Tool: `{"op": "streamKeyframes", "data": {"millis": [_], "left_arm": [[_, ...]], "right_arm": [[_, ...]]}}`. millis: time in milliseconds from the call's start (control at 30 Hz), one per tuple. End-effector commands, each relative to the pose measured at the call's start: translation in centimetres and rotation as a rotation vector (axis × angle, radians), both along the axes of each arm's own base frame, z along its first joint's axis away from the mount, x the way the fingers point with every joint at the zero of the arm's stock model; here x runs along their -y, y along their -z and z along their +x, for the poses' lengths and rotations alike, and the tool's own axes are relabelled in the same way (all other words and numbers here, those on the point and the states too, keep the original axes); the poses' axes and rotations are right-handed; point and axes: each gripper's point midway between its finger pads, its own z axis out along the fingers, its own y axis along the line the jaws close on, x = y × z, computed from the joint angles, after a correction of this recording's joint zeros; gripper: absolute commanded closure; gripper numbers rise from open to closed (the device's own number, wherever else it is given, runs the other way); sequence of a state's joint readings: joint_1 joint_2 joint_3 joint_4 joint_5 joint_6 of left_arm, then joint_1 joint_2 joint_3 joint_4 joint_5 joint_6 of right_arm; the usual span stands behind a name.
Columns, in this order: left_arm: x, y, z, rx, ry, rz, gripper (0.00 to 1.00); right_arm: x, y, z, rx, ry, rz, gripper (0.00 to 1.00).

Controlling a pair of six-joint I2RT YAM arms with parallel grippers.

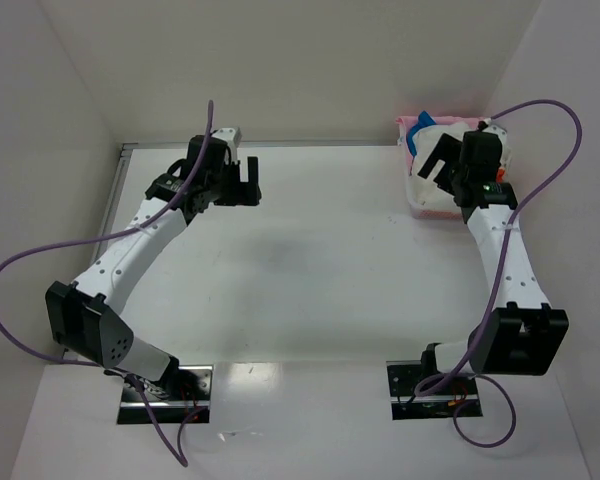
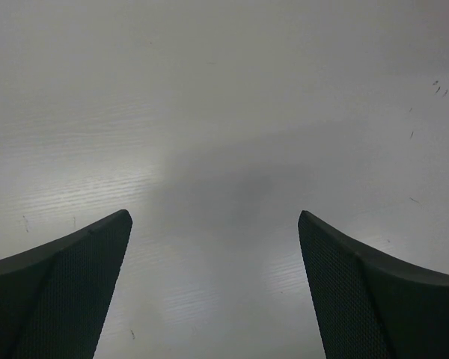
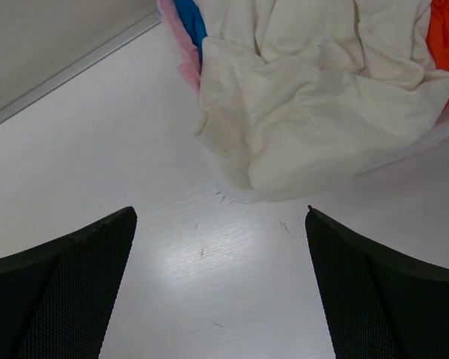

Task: Fold and stack the t-shirts
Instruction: Grab crumpled tshirt from bin with the right arm

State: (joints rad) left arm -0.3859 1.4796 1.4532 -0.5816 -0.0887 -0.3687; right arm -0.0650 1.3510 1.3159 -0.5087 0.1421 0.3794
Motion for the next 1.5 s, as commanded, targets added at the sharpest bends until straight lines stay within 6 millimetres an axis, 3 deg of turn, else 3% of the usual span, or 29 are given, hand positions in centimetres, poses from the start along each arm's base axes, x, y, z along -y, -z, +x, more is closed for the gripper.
{"op": "streamKeyframes", "data": {"millis": [0,33,100,167,200,267,300,367,600,700,833,1067,1167,1233,1300,1433,1467], "left_arm": [[0.3,-2.7,0.9,0.087,0.004,-0.021,0.00],[0.1,-2.6,0.5,0.086,0.004,-0.021,0.00],[-0.1,-2.9,0.6,0.109,0.009,-0.003,0.00],[-0.4,-2.4,0.5,0.102,0.007,0.014,0.00],[-0.6,-2.0,0.5,0.098,0.005,0.032,0.00],[-1.0,-2.0,0.6,0.105,-0.004,0.053,0.00],[-1.2,-2.0,0.7,0.107,-0.011,0.058,0.00],[-1.4,-1.9,0.8,0.101,-0.013,0.074,0.00],[-2.7,-3.2,0.2,0.173,-0.044,0.100,0.00],[-3.3,-4.7,-0.3,0.237,-0.052,0.104,0.00],[-4.0,-5.9,-0.9,0.294,-0.071,0.100,0.00],[-4.4,-4.8,-1.2,0.281,-0.072,0.119,0.00],[-4.6,-4.8,-1.4,0.283,-0.080,0.124,0.00],[-4.6,-4.8,-1.4,0.283,-0.080,0.124,0.00],[-4.7,-4.7,-1.6,0.283,-0.080,0.124,0.00],[-4.6,-4.9,-1.5,0.291,-0.081,0.120,0.00],[-4.6,-4.9,-1.5,0.291,-0.081,0.120,0.00]], "right_arm": [[0.7,-1.7,2.0,0.074,0.002,-0.027,0.01],[0.9,-2.9,2.6,0.098,0.012,-0.034,0.01],[1.6,-2.1,3.5,0.057,0.026,-0.067,0.01],[2.2,-3.1,4.6,0.064,0.033,-0.101,0.01],[2.5,-1.8,5.4,0.023,0.042,-0.104,0.01],[3.5,-2.6,6.4,0.024,0.070,-0.125,0.01],[3.8,-1.1,7.0,-0.022,0.076,-0.138,0.01],[5.2,-1.9,7.8,-0.019,0.124,-0.160,0.01],[8.9,0.1,9.6,-0.045,0.228,-0.146,0.01],[9.6,2.6,10.0,-0.116,0.240,-0.147,0.01],[9.2,4.5,9.9,-0.150,0.219,-0.134,0.01],[7.6,8.0,10.7,-0.172,0.157,-0.052,0.01],[7.6,9.3,10.8,-0.196,0.157,-0.050,0.09],[7.6,10.4,10.7,-0.227,0.155,-0.047,0.09],[7.6,10.4,10.7,-0.227,0.155,-0.047,0.09],[7.4,11.7,10.8,-0.246,0.147,-0.040,0.28],[7.3,11.9,10.9,-0.255,0.133,-0.040,0.38]]}}
